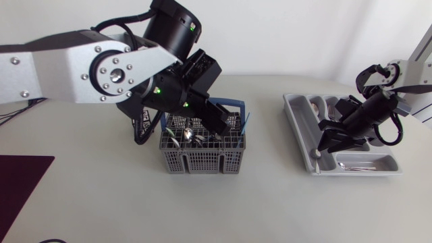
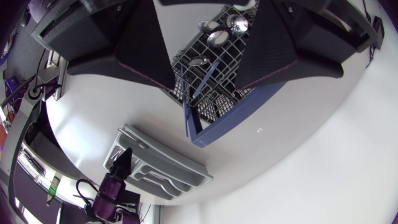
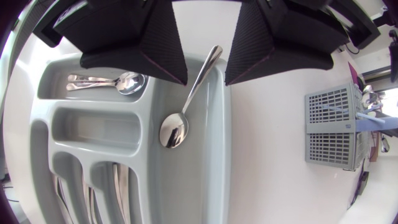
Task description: Transfer all utensils from the basket to the drawer tray.
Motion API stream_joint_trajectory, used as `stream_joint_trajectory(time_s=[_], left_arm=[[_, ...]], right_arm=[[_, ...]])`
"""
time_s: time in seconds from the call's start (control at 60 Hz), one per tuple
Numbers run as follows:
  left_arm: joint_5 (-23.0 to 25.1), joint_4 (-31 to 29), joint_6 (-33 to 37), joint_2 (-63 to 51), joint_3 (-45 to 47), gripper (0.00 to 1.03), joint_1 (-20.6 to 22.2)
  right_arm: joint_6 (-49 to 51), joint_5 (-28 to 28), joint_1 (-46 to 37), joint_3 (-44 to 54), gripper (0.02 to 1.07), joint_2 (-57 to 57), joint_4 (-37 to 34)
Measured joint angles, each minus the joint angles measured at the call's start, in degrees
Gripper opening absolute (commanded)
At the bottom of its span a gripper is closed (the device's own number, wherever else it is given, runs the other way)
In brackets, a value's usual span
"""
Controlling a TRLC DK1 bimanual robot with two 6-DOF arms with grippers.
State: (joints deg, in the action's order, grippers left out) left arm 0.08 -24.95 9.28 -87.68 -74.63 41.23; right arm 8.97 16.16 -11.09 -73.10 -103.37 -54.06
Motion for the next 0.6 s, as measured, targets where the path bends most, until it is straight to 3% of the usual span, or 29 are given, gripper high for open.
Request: stream_joint_trajectory(time_s=[0.333,0.5,0.6], left_arm=[[0.00,0.48,0.00,0.17,1.11,0.69,0.00],[0.00,0.87,0.00,0.22,1.25,0.69,0.00],[0.00,1.03,0.02,0.22,1.60,0.69,0.00]], right_arm=[[-6.88,-5.01,2.19,-0.02,0.49,-6.69,1.29],[-9.05,-6.47,2.86,0.42,0.43,-7.02,4.02],[-10.12,-7.48,3.85,1.79,0.33,-7.13,6.29]])
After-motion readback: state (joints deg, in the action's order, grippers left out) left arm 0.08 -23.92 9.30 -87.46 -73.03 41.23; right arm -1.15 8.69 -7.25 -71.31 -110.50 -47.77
